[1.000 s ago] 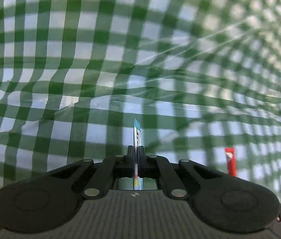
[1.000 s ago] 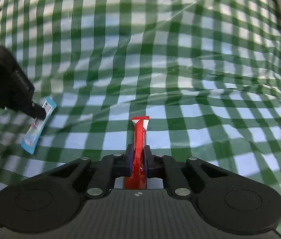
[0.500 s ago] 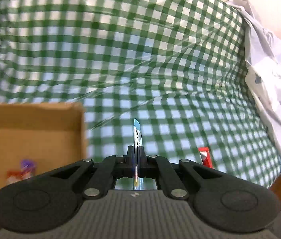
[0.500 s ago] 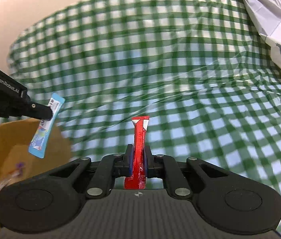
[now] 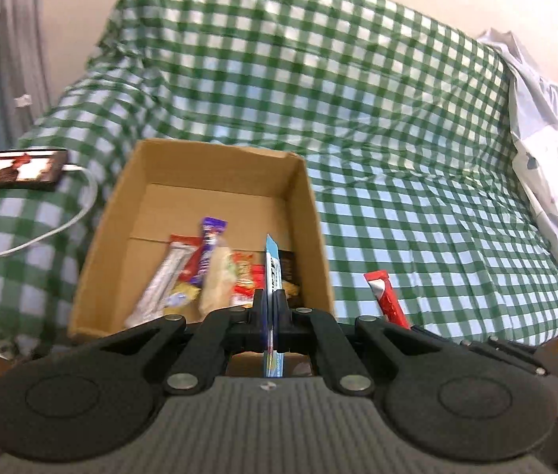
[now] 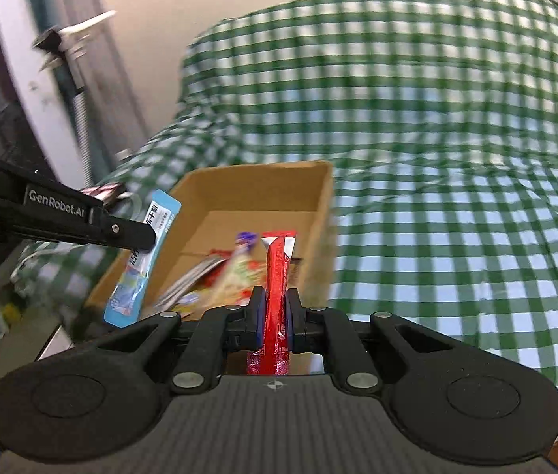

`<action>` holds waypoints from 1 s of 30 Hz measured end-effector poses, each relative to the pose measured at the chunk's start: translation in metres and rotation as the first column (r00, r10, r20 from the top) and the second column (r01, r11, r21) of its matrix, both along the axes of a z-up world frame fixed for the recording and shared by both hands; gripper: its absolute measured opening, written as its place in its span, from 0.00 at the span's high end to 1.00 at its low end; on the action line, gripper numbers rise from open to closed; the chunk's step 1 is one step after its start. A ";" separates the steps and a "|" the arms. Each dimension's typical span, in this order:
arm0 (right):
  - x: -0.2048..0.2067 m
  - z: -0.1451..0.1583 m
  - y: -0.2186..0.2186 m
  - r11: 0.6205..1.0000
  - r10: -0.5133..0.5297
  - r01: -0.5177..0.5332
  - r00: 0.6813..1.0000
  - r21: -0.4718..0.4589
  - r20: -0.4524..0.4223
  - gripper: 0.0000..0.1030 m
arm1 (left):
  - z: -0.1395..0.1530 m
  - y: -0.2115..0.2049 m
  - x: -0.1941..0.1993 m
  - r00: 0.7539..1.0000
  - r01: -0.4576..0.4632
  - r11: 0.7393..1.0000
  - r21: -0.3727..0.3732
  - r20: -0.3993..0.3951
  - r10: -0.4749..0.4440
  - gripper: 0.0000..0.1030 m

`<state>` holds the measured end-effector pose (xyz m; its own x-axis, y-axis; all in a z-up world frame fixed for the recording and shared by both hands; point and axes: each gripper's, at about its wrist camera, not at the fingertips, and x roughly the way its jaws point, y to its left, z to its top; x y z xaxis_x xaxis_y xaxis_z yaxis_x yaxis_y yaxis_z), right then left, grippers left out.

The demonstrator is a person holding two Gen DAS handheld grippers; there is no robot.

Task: Organize snacks
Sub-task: 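Carry the blue and red stick packets over the box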

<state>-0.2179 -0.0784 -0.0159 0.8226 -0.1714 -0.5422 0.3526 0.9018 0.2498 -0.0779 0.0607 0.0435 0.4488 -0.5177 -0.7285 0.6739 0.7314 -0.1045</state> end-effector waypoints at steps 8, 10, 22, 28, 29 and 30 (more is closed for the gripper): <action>-0.003 0.011 0.043 0.998 0.026 -0.026 1.000 -0.064 -0.010 0.90 | 0.005 0.047 -0.013 0.999 -0.031 0.999 -0.040 0.032 0.032 0.98; -0.005 0.012 0.047 0.997 0.022 -0.023 1.000 -0.075 -0.012 0.90 | 0.006 0.052 -0.015 0.999 -0.032 0.998 -0.048 0.036 0.034 0.98; -0.003 0.013 0.047 0.995 0.029 -0.032 0.999 -0.091 -0.037 0.90 | 0.002 0.055 -0.005 0.998 -0.060 0.997 -0.050 0.020 0.061 0.98; 0.003 0.009 0.044 0.995 0.035 -0.040 0.998 -0.091 -0.058 0.90 | -0.002 0.056 0.003 0.997 -0.070 0.996 -0.047 0.012 0.070 0.98; 0.003 0.009 0.043 0.995 0.036 -0.041 0.998 -0.091 -0.061 0.90 | -0.003 0.055 0.005 0.997 -0.071 0.996 -0.045 0.010 0.071 0.98; 0.004 0.008 0.043 0.995 0.037 -0.042 0.997 -0.090 -0.064 0.90 | -0.003 0.055 0.007 0.997 -0.071 0.997 -0.043 0.008 0.071 0.98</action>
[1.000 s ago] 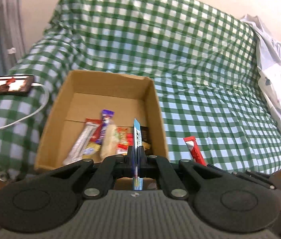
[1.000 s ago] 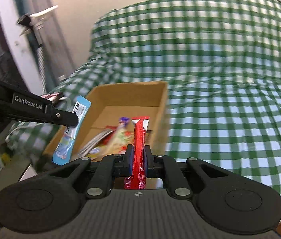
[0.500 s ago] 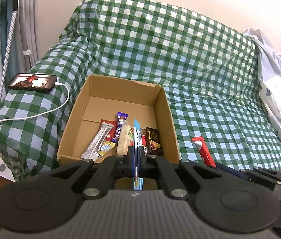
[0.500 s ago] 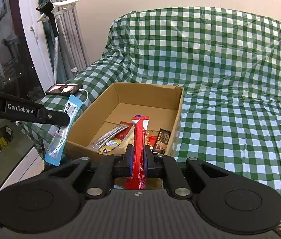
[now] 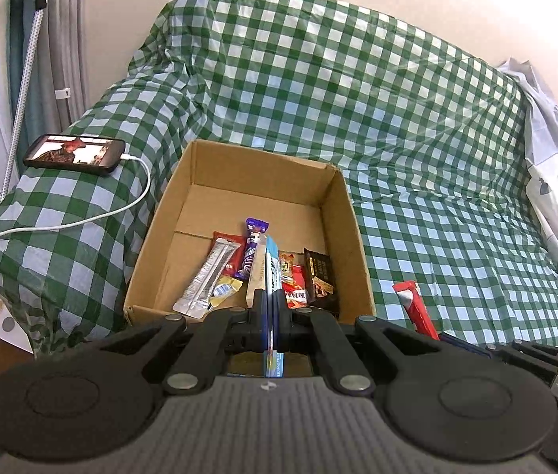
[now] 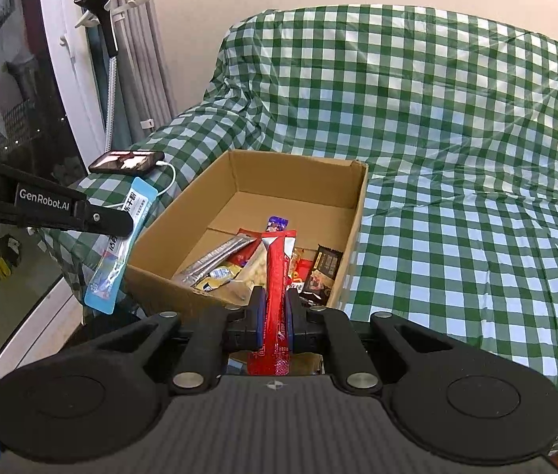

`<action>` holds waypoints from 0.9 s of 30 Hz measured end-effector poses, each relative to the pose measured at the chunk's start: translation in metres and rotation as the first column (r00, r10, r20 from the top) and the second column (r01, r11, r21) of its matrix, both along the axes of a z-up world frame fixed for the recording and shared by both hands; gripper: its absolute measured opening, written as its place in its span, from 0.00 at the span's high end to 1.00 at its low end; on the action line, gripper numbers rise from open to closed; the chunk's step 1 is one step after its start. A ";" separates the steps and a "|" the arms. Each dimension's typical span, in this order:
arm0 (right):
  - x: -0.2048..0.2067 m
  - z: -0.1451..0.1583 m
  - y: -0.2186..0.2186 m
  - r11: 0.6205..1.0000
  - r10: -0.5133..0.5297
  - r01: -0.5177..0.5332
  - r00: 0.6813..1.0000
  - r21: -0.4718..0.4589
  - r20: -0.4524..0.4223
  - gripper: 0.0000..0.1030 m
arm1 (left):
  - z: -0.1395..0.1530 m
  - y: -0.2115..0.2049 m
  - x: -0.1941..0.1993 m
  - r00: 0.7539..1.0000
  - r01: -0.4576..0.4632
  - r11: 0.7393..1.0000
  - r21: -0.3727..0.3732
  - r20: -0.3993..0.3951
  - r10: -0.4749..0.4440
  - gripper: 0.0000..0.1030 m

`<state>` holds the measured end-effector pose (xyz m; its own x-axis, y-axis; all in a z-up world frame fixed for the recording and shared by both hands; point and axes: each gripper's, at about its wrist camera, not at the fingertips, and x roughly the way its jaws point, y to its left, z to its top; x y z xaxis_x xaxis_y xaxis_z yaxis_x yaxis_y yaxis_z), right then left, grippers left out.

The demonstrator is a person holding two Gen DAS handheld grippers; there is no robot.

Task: Organize snacks
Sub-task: 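Carry the blue and red stick packets over the box, then open both tools to drop the stick packets into the box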

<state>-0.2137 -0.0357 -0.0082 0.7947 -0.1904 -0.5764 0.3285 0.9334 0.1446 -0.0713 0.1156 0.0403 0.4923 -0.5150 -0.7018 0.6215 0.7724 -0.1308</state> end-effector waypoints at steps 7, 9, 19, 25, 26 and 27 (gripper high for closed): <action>0.011 -0.004 -0.006 1.000 0.000 0.000 1.000 -0.002 -0.024 0.90 | -0.004 -0.004 0.018 1.000 -0.013 1.000 0.007 -0.006 0.013 0.98; 0.019 -0.004 -0.006 1.000 0.002 -0.002 1.000 -0.003 -0.030 0.90 | -0.004 -0.006 0.025 1.000 -0.017 1.000 0.006 -0.007 0.017 0.98; 0.067 -0.006 -0.014 0.999 0.040 -0.040 0.998 -0.004 -0.045 0.90 | -0.013 -0.026 0.069 0.999 -0.033 0.999 0.016 -0.031 0.033 0.98; 0.104 -0.016 -0.027 0.999 0.049 -0.047 0.996 0.025 -0.069 0.90 | -0.026 -0.047 0.103 0.998 -0.030 0.999 0.036 -0.057 0.032 0.98; 0.110 -0.018 -0.029 0.998 0.049 -0.047 0.996 0.030 -0.072 0.89 | -0.029 -0.051 0.108 0.998 -0.027 0.999 0.041 -0.060 0.030 0.98; 0.116 -0.020 -0.032 0.998 0.050 -0.047 0.996 0.034 -0.075 0.90 | -0.032 -0.055 0.113 0.998 -0.024 0.999 0.048 -0.062 0.027 0.98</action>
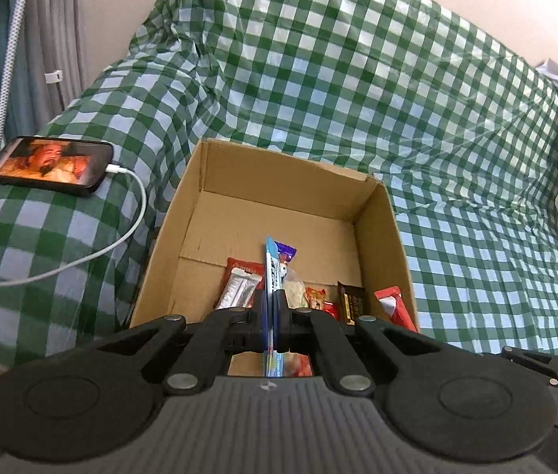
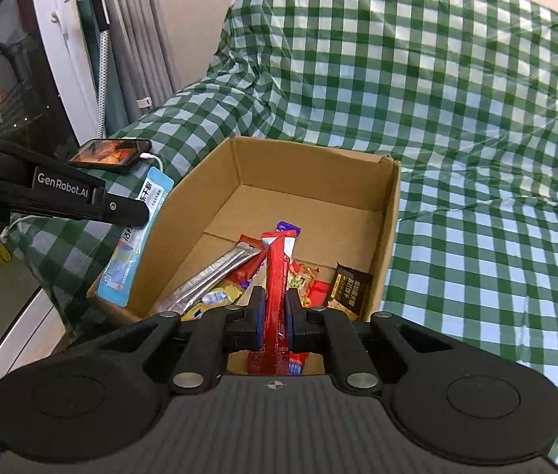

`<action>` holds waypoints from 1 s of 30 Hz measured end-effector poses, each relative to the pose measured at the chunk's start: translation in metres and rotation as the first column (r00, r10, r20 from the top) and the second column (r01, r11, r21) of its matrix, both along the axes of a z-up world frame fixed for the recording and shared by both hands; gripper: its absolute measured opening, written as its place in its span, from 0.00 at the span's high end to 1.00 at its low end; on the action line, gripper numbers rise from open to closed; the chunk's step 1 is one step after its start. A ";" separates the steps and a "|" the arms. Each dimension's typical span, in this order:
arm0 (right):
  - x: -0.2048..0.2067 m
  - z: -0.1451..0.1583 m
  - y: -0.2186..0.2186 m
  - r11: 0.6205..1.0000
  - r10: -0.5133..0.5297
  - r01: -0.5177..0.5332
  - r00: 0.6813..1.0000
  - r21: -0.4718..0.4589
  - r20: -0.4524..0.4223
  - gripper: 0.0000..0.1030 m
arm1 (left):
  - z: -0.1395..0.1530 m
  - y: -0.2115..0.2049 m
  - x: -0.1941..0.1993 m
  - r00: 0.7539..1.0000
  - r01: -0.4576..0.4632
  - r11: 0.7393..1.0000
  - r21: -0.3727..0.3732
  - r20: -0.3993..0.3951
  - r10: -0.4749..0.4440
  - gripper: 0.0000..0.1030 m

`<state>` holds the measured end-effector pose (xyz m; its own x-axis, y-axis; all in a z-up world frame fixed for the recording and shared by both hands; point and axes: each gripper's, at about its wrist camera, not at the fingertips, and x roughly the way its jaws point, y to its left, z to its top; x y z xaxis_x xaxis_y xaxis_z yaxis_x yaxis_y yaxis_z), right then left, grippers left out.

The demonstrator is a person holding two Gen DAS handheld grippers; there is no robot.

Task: Organize snacks
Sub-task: 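Open both tools to drop the stick packets into the box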

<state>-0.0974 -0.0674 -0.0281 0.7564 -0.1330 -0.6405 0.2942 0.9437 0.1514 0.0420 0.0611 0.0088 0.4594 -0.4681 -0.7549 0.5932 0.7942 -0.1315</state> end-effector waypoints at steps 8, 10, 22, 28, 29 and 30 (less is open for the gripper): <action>0.041 -0.018 -0.021 0.999 -0.010 0.011 1.000 0.040 -0.023 0.89 | -0.030 -0.029 0.038 0.999 0.020 0.998 0.054 -0.034 -0.018 0.98; 0.050 -0.023 -0.026 0.999 -0.017 0.018 0.999 0.049 -0.027 0.89 | -0.038 -0.035 0.045 0.999 0.024 0.998 0.064 -0.043 -0.021 0.98; 0.079 -0.043 -0.046 0.994 -0.075 0.080 0.995 0.072 -0.067 0.24 | -0.053 -0.035 0.074 1.000 -0.011 0.987 0.161 0.023 0.007 0.00; 0.047 -0.041 -0.021 0.989 -0.081 0.094 0.989 0.113 -0.121 0.11 | -0.058 0.004 0.046 0.997 -0.069 0.974 0.216 -0.027 0.076 0.00; 0.038 -0.042 -0.016 0.989 -0.076 0.092 0.989 0.120 -0.128 0.10 | -0.059 0.009 0.036 0.995 -0.072 0.975 0.208 -0.046 0.084 0.00; 0.031 -0.041 -0.013 0.989 -0.075 0.091 0.988 0.118 -0.132 0.10 | -0.058 0.013 0.027 0.995 -0.074 0.976 0.203 -0.058 0.087 0.00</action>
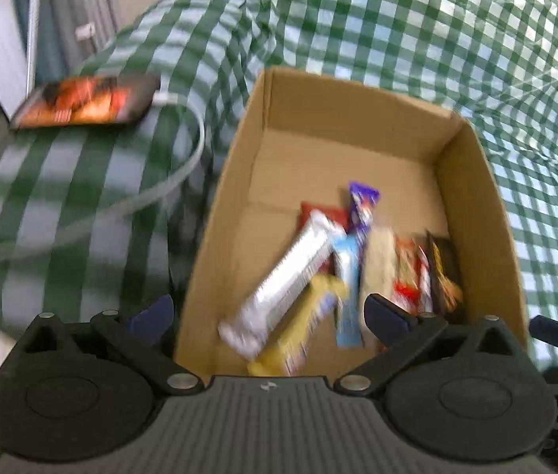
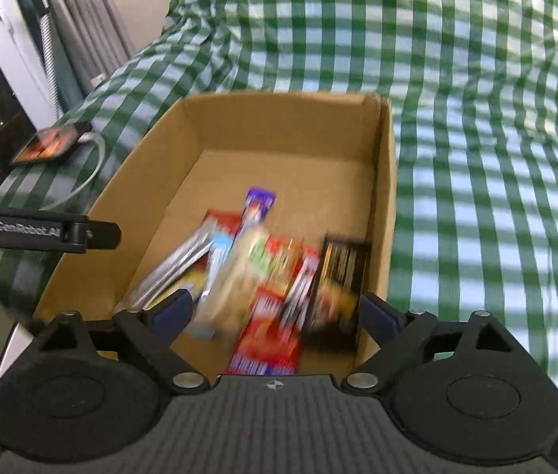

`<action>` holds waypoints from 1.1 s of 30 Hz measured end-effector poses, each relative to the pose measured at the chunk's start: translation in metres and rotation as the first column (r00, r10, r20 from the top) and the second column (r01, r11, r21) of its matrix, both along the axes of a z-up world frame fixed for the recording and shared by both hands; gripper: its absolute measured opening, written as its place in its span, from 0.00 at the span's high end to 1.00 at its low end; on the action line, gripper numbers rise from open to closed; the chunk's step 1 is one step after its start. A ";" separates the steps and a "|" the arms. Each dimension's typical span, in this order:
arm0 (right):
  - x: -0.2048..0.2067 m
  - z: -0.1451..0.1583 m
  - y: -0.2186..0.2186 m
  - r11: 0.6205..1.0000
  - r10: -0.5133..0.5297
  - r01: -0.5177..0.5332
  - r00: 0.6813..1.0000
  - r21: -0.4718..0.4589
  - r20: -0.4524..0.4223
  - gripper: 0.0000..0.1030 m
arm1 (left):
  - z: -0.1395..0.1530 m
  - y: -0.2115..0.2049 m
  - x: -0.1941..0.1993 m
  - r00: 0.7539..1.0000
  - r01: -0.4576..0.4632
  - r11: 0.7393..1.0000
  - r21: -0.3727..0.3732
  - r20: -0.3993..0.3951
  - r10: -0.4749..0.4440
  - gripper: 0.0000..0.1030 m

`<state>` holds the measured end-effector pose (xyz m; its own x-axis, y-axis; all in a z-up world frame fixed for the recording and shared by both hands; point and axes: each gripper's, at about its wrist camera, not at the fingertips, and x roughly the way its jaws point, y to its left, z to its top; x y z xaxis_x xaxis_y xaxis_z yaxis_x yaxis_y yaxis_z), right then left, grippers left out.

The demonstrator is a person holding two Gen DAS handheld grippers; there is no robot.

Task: Organize snacks
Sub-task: 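Open both tools to drop the stick packets into the box, then raise both open tools away from the box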

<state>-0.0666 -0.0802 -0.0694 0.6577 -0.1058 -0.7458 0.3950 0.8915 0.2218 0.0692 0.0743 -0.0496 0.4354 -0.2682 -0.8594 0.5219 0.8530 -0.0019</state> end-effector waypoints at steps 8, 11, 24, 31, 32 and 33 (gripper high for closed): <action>-0.053 0.034 0.025 0.991 -0.050 0.059 0.996 -0.118 0.079 0.05 | 0.036 0.014 -0.068 0.996 0.034 0.999 -0.021 0.079 -0.033 0.00; -0.071 0.047 0.037 0.983 -0.057 0.076 0.991 -0.166 0.119 0.04 | 0.051 0.021 -0.086 0.992 0.029 0.999 -0.022 0.124 -0.026 0.00; -0.135 0.065 0.067 0.972 -0.022 0.067 0.980 -0.226 0.196 0.02 | 0.070 0.051 -0.152 0.982 0.009 0.999 -0.033 0.189 -0.002 0.00; -0.156 0.070 0.076 0.968 -0.017 0.072 0.974 -0.241 0.224 0.01 | 0.073 0.055 -0.172 0.974 0.034 0.999 -0.012 0.223 -0.031 0.00; -0.159 0.070 0.076 0.968 -0.021 0.077 0.973 -0.239 0.229 0.01 | 0.073 0.055 -0.174 0.974 0.037 0.999 -0.007 0.224 -0.035 0.00; -0.161 0.070 0.077 0.968 -0.026 0.082 0.972 -0.237 0.233 0.01 | 0.073 0.054 -0.175 0.974 0.040 0.999 -0.001 0.225 -0.039 0.00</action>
